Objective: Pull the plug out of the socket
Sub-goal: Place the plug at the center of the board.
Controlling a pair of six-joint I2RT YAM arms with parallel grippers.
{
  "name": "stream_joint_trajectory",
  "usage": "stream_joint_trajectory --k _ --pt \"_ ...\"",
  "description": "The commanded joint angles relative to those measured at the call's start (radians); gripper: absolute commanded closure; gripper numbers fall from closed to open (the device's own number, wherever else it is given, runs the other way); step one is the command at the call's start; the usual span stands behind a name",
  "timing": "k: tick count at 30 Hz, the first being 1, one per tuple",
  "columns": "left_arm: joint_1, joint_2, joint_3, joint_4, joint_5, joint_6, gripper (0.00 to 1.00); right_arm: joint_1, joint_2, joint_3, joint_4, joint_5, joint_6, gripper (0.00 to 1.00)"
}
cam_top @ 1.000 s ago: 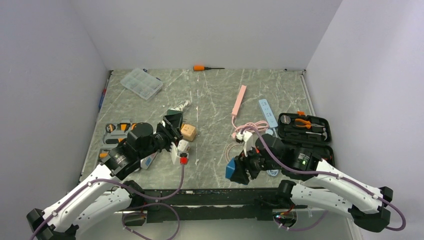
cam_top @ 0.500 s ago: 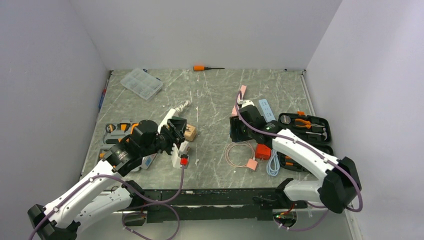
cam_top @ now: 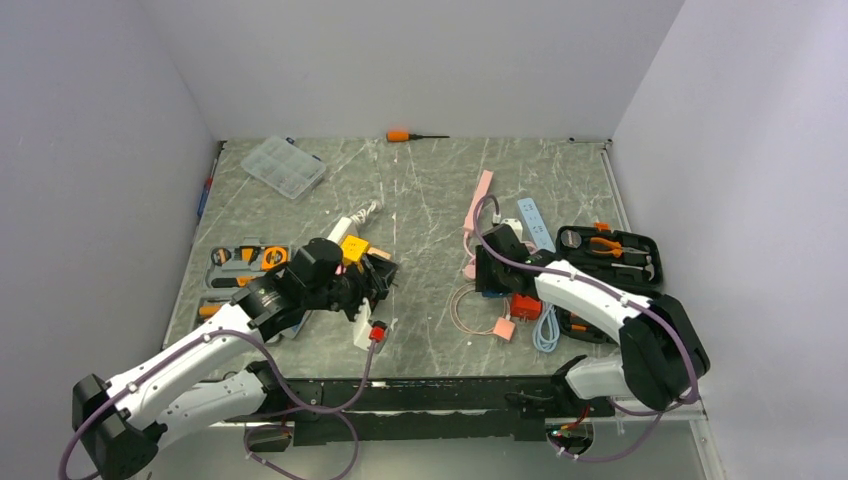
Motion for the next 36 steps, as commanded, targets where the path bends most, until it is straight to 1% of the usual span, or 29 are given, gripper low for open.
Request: stream_joint_trajectory --k 1,2,3,5,7,8,9,10,14,18,21,23,25,27,29,32,34,35,36 --pt "-0.03 0.053 0.025 0.045 0.091 -0.006 0.95 -0.029 0.044 0.022 0.092 0.032 0.041 0.51" --pt "-0.036 0.069 0.028 0.049 0.103 -0.001 0.96 -0.031 0.049 0.031 0.096 0.025 0.036 0.41" --pt "-0.043 0.085 0.03 0.057 0.118 0.003 0.96 -0.033 0.056 0.042 0.098 0.023 0.032 0.34" --pt "-0.058 0.124 0.039 0.064 0.142 0.021 0.97 -0.032 0.062 0.068 0.087 0.031 0.026 0.25" --pt "-0.068 0.171 0.061 0.054 0.152 0.052 0.98 -0.034 0.059 0.096 0.065 0.059 0.03 0.2" --pt "-0.073 0.197 0.076 0.056 0.159 0.039 0.98 -0.034 0.055 0.115 0.052 0.072 0.025 0.15" --pt "-0.08 0.222 0.095 0.046 0.165 0.025 0.98 -0.034 0.048 0.132 0.039 0.083 0.024 0.06" --pt "-0.09 0.252 0.12 0.035 0.169 0.012 0.99 -0.034 0.04 0.145 0.034 0.089 0.02 0.01" --pt "-0.133 0.383 0.184 0.06 0.18 -0.043 0.99 -0.034 -0.042 0.203 0.03 0.104 0.0 0.0" --pt "-0.161 0.54 0.269 0.056 0.19 -0.039 0.99 -0.038 -0.1 0.284 -0.006 0.124 0.005 0.0" --pt "-0.191 0.638 0.325 0.078 0.196 -0.034 1.0 -0.059 -0.111 0.334 -0.096 0.155 0.126 0.0" --pt "-0.207 0.698 0.358 0.08 0.201 -0.039 1.0 -0.103 -0.115 0.35 -0.129 0.06 0.131 0.0" --pt "-0.224 0.76 0.4 0.063 0.205 -0.026 1.0 -0.135 -0.149 0.3 -0.1 -0.015 0.125 0.0" --pt "-0.242 0.806 0.435 0.056 0.207 -0.024 1.0 -0.149 -0.198 0.231 -0.033 -0.068 0.114 0.0" --pt "-0.255 0.852 0.469 0.062 0.208 -0.04 1.0 -0.155 -0.24 0.183 -0.014 -0.088 0.114 0.0" --pt "-0.266 0.915 0.525 0.052 0.198 -0.071 0.99 -0.157 -0.271 0.156 -0.035 -0.074 0.101 0.0" --pt "-0.277 0.947 0.544 0.038 0.188 -0.06 0.95 -0.16 -0.276 0.152 -0.058 -0.052 0.091 0.01" --pt "-0.28 0.958 0.552 0.027 0.188 -0.046 0.9 -0.165 -0.282 0.147 -0.061 -0.05 0.091 0.01" --pt "-0.284 0.97 0.558 0.014 0.193 -0.032 0.77 -0.169 -0.29 0.136 -0.052 -0.058 0.09 0.01"
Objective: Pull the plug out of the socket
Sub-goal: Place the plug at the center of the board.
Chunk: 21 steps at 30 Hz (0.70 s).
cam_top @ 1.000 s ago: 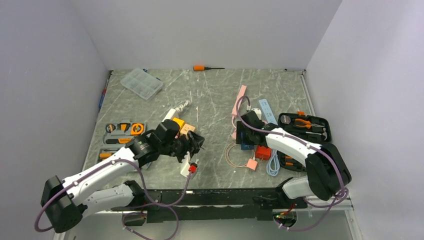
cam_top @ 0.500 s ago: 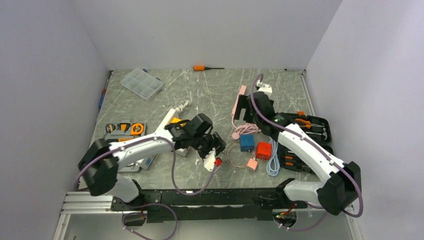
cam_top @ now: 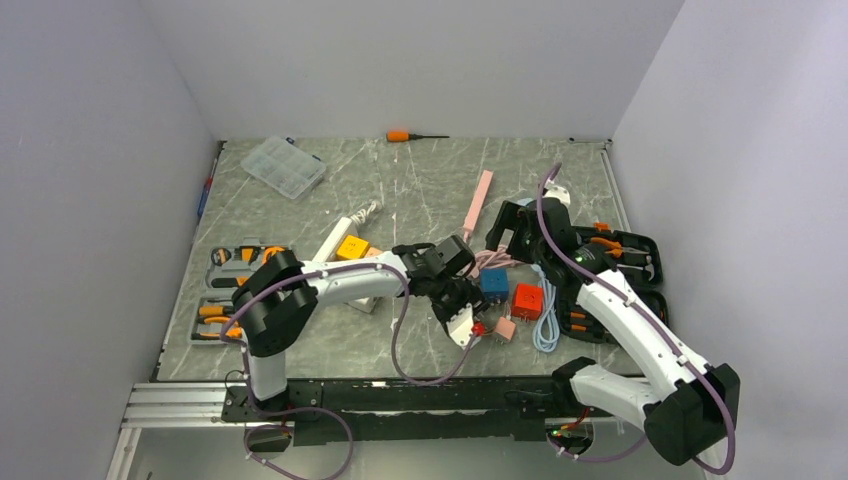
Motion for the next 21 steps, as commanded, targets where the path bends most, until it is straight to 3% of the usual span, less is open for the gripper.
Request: stream_joint_trajectory --k 1,6,8,9,16,21 --pt "-0.025 0.042 0.064 -0.054 0.038 0.029 0.71 -0.018 -0.05 -0.025 0.021 -0.019 -0.009 0.01" --pt "-0.057 0.106 0.131 -0.138 0.0 0.017 0.46 -0.031 -0.093 -0.034 0.023 -0.02 -0.009 0.01" --pt "-0.065 0.112 0.144 -0.143 -0.022 0.002 0.12 -0.033 -0.1 -0.029 0.016 -0.018 -0.005 0.01" --pt "-0.066 0.11 0.163 -0.158 -0.037 -0.011 0.02 -0.035 -0.101 -0.028 0.016 -0.021 -0.008 0.02" --pt "-0.044 -0.024 0.361 -0.382 -0.168 -0.295 0.01 -0.039 -0.073 0.011 0.008 -0.041 -0.049 0.0" --pt "0.039 -0.179 0.431 -0.594 -0.253 -0.481 0.01 -0.038 -0.03 0.07 -0.002 -0.028 -0.088 0.0"
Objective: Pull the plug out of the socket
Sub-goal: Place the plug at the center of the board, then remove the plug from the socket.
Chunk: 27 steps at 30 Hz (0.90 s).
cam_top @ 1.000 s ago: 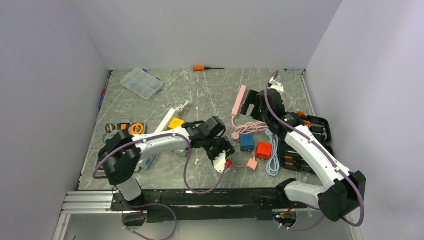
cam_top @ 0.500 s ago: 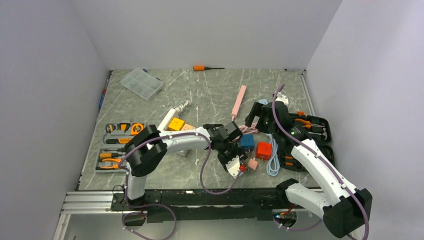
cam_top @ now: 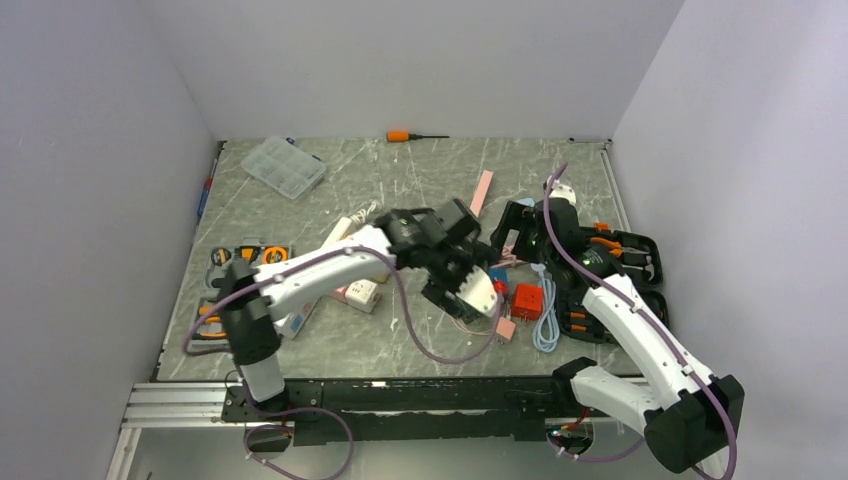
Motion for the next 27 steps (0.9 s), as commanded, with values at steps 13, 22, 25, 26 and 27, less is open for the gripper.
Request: stream_joint_trajectory --k 13,22,25,26,27 --pt "0.679 -0.344 -0.071 -0.327 -0.165 -0.736 0.01 0.092 0.255 0.136 0.173 -0.151 -0.027 0.01" --pt "0.857 -0.438 -0.516 -0.089 -0.206 -0.746 0.01 0.241 0.385 0.274 0.144 -0.046 -0.065 0.03" --pt "0.864 -0.466 -0.582 -0.025 -0.234 -0.74 0.01 0.255 0.377 0.281 0.14 -0.035 -0.07 0.04" --pt "0.867 -0.475 -0.597 -0.009 -0.235 -0.734 0.01 0.258 0.37 0.278 0.141 -0.032 -0.073 0.04" --pt "0.871 -0.478 -0.61 -0.003 -0.231 -0.726 0.04 0.26 0.364 0.274 0.141 -0.025 -0.075 0.04"
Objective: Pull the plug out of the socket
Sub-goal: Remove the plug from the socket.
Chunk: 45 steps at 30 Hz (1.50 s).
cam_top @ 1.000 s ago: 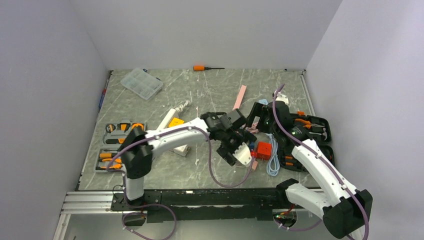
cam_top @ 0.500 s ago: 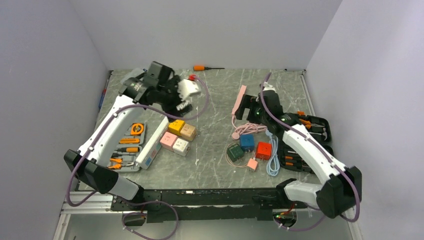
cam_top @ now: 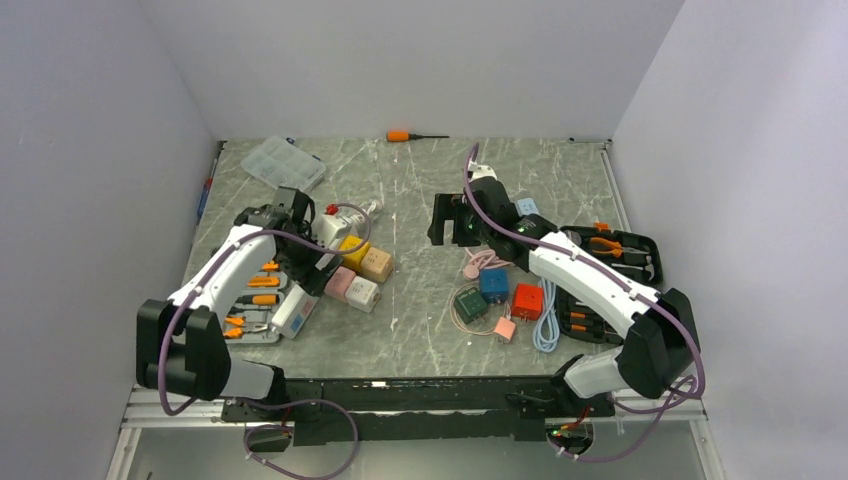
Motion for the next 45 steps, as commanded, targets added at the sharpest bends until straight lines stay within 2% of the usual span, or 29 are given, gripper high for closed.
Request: stream_joint_trajectory --k 1,3,9,13,15,21,23,28,31,33,37,38,43,45 --pt "0.012 -0.073 -0.04 0.131 -0.019 0.002 0.07 0.009 -0.034 0.028 0.014 0.054 -0.023 0.05" --pt "0.014 -0.071 -0.064 0.132 -0.014 0.024 0.16 0.01 -0.043 0.019 0.009 0.062 -0.023 0.05" --pt "0.014 -0.058 -0.16 0.191 -0.034 0.049 0.24 0.012 -0.073 -0.011 -0.007 0.082 -0.025 0.06" --pt "0.015 -0.042 -0.181 0.204 0.015 0.047 0.36 0.011 -0.107 -0.043 -0.006 0.085 -0.018 0.07" --pt "0.015 -0.038 -0.187 0.215 0.044 0.047 0.46 0.01 -0.12 -0.061 -0.004 0.084 -0.015 0.09" --pt "-0.039 -0.014 -0.158 0.199 0.105 0.053 0.86 0.01 -0.165 -0.132 0.004 0.084 -0.002 0.15" --pt "-0.099 -0.008 -0.158 0.208 0.073 0.053 0.9 0.012 -0.189 -0.171 0.017 0.075 0.004 0.16" --pt "-0.233 0.038 -0.124 0.224 0.032 -0.024 0.88 0.012 -0.253 -0.261 0.011 0.081 0.032 0.18" --pt "-0.27 0.057 -0.105 0.246 0.049 -0.079 0.79 0.026 -0.277 -0.291 -0.006 0.104 0.037 0.18" --pt "-0.272 0.065 -0.095 0.245 0.069 -0.093 0.68 0.043 -0.287 -0.296 -0.029 0.129 0.04 0.18" --pt "-0.271 0.061 -0.106 0.253 0.094 -0.094 0.33 0.094 -0.279 -0.278 -0.066 0.179 0.048 0.18" --pt "-0.269 0.057 -0.115 0.261 0.095 -0.091 0.27 0.115 -0.271 -0.263 -0.074 0.197 0.05 0.18" --pt "-0.211 -0.035 -0.162 0.275 0.105 -0.047 0.03 0.224 -0.184 -0.181 -0.095 0.278 0.042 0.18" --pt "-0.17 -0.097 -0.196 0.29 0.126 -0.001 0.01 0.25 -0.117 -0.147 -0.087 0.284 0.031 0.18"
